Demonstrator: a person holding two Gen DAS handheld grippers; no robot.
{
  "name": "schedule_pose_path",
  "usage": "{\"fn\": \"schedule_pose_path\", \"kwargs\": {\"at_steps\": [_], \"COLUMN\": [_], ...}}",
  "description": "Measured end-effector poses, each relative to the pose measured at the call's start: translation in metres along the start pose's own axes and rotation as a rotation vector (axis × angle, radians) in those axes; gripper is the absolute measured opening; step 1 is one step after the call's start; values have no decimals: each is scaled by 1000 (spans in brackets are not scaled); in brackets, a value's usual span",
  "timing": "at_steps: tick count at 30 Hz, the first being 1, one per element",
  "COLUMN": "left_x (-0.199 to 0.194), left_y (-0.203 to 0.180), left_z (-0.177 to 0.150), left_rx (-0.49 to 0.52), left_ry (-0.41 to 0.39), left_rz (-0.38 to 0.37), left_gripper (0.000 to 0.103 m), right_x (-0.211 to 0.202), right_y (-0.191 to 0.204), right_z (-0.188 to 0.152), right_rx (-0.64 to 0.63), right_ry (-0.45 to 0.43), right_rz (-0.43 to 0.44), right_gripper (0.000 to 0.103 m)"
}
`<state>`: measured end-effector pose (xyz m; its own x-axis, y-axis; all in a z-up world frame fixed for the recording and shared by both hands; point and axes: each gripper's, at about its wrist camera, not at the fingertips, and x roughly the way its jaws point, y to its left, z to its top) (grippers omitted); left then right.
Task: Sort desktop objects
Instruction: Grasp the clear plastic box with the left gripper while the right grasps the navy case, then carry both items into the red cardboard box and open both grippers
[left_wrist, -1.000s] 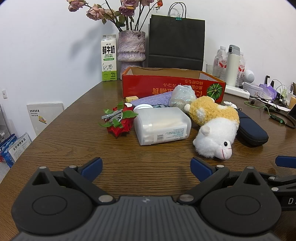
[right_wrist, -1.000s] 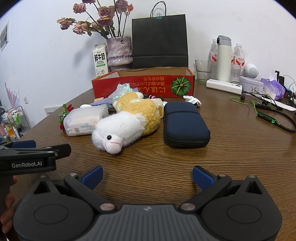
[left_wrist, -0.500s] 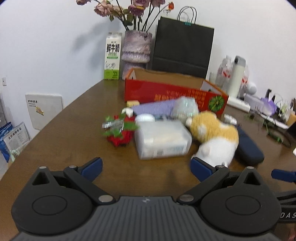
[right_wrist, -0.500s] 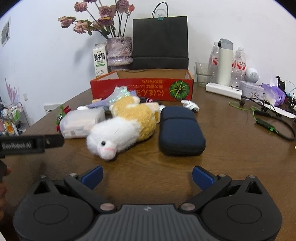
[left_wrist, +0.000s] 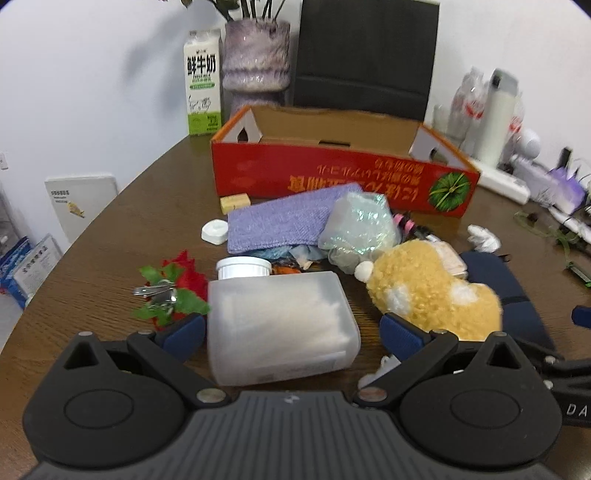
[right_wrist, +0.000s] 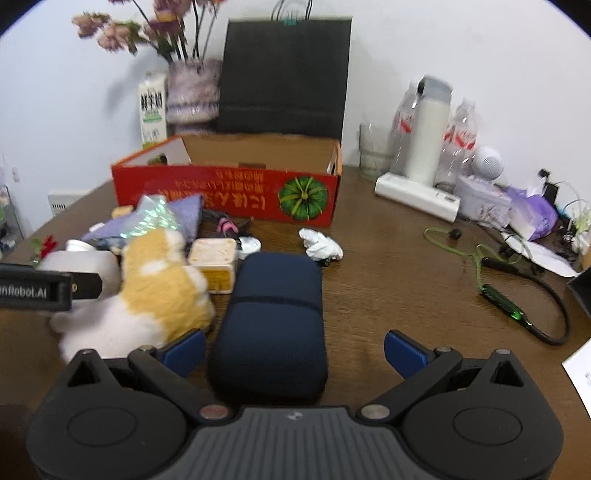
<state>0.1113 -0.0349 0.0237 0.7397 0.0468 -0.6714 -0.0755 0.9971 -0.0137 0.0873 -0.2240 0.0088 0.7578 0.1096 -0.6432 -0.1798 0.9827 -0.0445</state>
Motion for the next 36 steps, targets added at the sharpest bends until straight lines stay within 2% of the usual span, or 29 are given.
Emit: {"fn": "schedule_pose_path", "kwargs": {"at_steps": [3, 7, 9, 11, 14, 17, 23, 27, 31, 36], "left_x": [13, 25, 26, 25, 20, 12, -17, -37, -51, -45], "left_y": [-3, 4, 7, 9, 13, 16, 21, 25, 28, 28], "left_z": [1, 1, 0, -1, -2, -2, -2, 10, 34, 86], "left_rx": [-4, -49, -52, -58, -95, -102, -89, -96, -99, -116], "left_ry": [31, 72, 61, 55, 49, 26, -75, -139, -201, -251], "left_rz": [35, 39, 35, 19, -30, -59, -114, -152, -192, -231], "left_gripper": [103, 88, 87, 86, 86, 84, 84, 84, 84, 84], "right_x": [25, 44, 44, 38, 33, 24, 7, -9, -23, -23], "right_y": [-1, -5, -9, -9, -11, -18, -27, -30, -27, -19], "right_z": [7, 6, 4, 4, 2, 0, -4, 1, 20, 68], "right_rx": [-11, 17, 33, 24, 17, 49, 107, 123, 106, 93], "right_ry": [38, 51, 43, 31, 9, -16, -63, -114, -172, -252], "right_rz": [13, 34, 63, 69, 72, 106, 94, 95, 92, 95], "right_gripper": [103, 95, 89, 68, 64, 64, 63, 63, 63, 63]}}
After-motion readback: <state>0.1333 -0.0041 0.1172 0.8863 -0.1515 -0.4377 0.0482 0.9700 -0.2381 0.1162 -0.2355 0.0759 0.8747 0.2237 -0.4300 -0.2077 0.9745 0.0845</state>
